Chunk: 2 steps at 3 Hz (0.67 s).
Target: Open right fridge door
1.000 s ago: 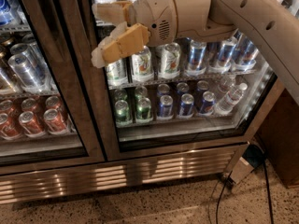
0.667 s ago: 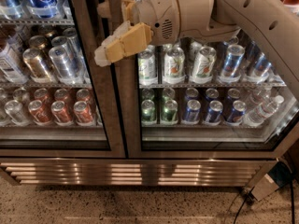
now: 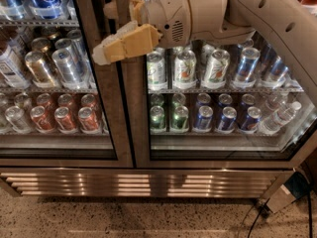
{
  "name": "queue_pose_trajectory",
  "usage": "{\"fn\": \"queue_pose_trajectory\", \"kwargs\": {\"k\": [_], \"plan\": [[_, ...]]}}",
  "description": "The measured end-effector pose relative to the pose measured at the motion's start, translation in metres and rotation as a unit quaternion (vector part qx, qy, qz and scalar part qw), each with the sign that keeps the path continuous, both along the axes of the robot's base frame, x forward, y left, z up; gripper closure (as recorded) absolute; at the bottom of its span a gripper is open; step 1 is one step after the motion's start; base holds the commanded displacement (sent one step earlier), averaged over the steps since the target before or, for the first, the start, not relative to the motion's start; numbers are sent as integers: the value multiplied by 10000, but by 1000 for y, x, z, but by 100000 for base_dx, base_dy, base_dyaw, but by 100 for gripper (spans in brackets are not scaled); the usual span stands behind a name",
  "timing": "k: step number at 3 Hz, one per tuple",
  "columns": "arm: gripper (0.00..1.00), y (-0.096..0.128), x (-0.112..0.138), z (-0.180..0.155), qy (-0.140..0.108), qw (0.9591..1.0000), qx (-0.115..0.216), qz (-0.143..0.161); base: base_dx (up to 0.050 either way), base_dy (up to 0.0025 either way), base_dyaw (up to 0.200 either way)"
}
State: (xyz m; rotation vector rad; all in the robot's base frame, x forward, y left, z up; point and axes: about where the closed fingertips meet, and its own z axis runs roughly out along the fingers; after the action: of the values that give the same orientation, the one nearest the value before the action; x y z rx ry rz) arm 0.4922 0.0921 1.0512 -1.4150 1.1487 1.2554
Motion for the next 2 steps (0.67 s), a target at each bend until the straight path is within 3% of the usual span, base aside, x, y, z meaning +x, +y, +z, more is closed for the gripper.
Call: {"fn": "queue_pose_trajectory", "kwargs": {"k": [2], "plan": [[65,0,0,0,0,10000,0,0,0,0,0]]}}
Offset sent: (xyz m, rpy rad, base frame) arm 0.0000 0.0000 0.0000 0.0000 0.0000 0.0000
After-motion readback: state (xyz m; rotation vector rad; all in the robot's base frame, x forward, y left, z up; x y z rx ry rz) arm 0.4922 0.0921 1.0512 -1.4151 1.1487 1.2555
